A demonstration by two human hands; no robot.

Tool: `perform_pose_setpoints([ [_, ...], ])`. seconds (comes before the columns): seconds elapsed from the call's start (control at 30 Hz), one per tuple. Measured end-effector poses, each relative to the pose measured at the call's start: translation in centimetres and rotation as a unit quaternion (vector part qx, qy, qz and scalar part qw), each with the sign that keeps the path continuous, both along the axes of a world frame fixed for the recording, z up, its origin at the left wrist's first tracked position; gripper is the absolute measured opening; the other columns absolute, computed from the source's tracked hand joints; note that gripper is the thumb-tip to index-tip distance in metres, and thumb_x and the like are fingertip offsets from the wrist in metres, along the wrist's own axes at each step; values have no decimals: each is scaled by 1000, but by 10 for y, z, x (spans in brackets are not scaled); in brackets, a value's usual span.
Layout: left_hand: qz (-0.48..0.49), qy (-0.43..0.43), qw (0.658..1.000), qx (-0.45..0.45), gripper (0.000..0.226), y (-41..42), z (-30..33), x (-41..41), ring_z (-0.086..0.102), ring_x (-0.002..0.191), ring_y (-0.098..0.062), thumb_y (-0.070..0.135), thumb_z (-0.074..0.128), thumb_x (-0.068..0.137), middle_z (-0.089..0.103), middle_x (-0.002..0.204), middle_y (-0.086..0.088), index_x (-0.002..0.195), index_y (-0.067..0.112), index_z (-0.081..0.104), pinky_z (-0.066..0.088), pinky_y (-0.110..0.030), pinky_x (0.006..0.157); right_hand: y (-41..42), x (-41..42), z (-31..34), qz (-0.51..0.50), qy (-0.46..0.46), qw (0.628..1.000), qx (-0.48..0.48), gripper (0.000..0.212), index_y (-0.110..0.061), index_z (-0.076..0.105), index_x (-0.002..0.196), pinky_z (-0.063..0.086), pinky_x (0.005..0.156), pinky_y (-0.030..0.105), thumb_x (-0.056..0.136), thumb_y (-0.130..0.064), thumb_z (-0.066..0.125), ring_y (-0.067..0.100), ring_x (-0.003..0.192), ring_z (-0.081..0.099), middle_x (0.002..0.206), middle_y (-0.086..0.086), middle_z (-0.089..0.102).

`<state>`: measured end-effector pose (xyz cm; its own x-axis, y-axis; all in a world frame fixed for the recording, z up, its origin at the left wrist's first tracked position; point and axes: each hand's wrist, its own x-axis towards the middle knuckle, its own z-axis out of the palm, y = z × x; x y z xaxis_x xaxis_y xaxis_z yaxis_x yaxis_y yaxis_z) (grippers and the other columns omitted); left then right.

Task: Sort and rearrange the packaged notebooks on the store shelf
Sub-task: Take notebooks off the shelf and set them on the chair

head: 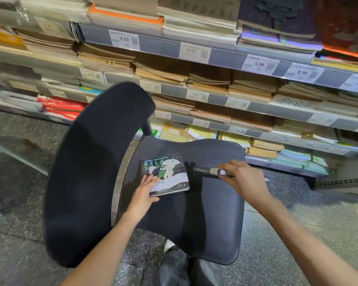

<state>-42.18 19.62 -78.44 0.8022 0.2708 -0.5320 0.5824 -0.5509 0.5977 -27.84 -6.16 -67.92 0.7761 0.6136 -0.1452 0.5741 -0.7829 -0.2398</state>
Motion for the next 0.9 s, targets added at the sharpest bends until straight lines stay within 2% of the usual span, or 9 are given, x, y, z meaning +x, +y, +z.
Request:
perform_pose_setpoints([
  [0.13, 39, 9, 998, 44, 65, 4, -11, -3, 20, 142, -19, -8, 59, 83, 23, 154, -4, 140, 16, 39, 17, -30, 115, 1, -5, -13, 9, -5, 1000, 20, 23, -29, 65, 110, 41, 51, 26, 87, -30, 61, 21, 88, 60, 92, -4, 63],
  [0.23, 73, 4, 997, 34, 49, 2, -7, 3, 38, 134, -23, 5, 60, 88, 40, 145, -8, 134, 12, 48, 29, -30, 110, 13, -12, -18, 3, -29, 998, 49, 21, -27, 69, 101, 35, 42, 22, 80, -25, 71, 21, 79, 62, 85, -5, 66],
  [0.33, 203, -20, 975, -88, 28, -10, 14, 17, 56, 114, -26, 19, 56, 92, 60, 121, -11, 119, 12, 59, 45, -27, 86, 36, -22, -25, 8, -29, 996, 83, 27, -28, 68, 98, 34, 37, 22, 74, -21, 77, 20, 74, 62, 83, -8, 66],
  [0.47, 356, 22, 839, -411, 28, -25, 39, 40, 62, 102, -30, 32, 53, 93, 59, 114, -19, 117, 19, 46, 53, -44, 87, 71, -32, -38, 53, -34, 994, 86, 38, -27, 70, 94, 38, 36, 22, 60, -20, 85, 19, 72, 63, 84, -10, 68],
  [0.6, 432, 17, 734, -524, 49, -35, 48, 57, 64, 92, -26, 11, 62, 87, 64, 106, -16, 130, 8, 40, 59, -37, 67, 80, -39, -49, 78, -29, 993, 82, 40, -29, 70, 96, 44, 38, 24, 59, -25, 85, 17, 76, 63, 85, -11, 67],
  [0.67, 447, 20, 734, -511, 47, -36, 50, 63, 64, 82, -22, -2, 61, 85, 65, 96, -14, 128, 4, 42, 58, -33, 57, 77, -36, -50, 81, -16, 992, 96, 44, -29, 69, 99, 45, 40, 23, 59, -29, 85, 16, 78, 63, 87, -12, 67],
  [0.73, 441, 24, 749, -494, 54, -32, 47, 66, 65, 86, -24, -7, 61, 83, 66, 100, -15, 132, 4, 42, 58, -34, 60, 73, -32, -51, 88, 10, 991, 103, 52, -28, 69, 104, 50, 50, 22, 55, -36, 86, 16, 81, 65, 91, -10, 69],
  [0.8, 424, 19, 768, -479, 67, -24, 46, 68, 66, 94, -27, -9, 61, 81, 66, 109, -14, 138, 18, 40, 56, -39, 74, 66, -28, -55, 89, 73, 988, 99, 59, -25, 66, 112, 54, 73, 29, 59, -40, 83, 19, 95, 63, 104, -6, 68],
  [0.9, 386, 16, 817, -427, 75, -11, 48, 66, 66, 99, -24, -11, 60, 81, 66, 114, -9, 138, 33, 39, 54, -41, 83, 53, -21, -63, 42, 170, 982, 66, 60, -28, 52, 130, 40, 103, 33, 76, -43, 70, 17, 123, 46, 133, -6, 54],
])
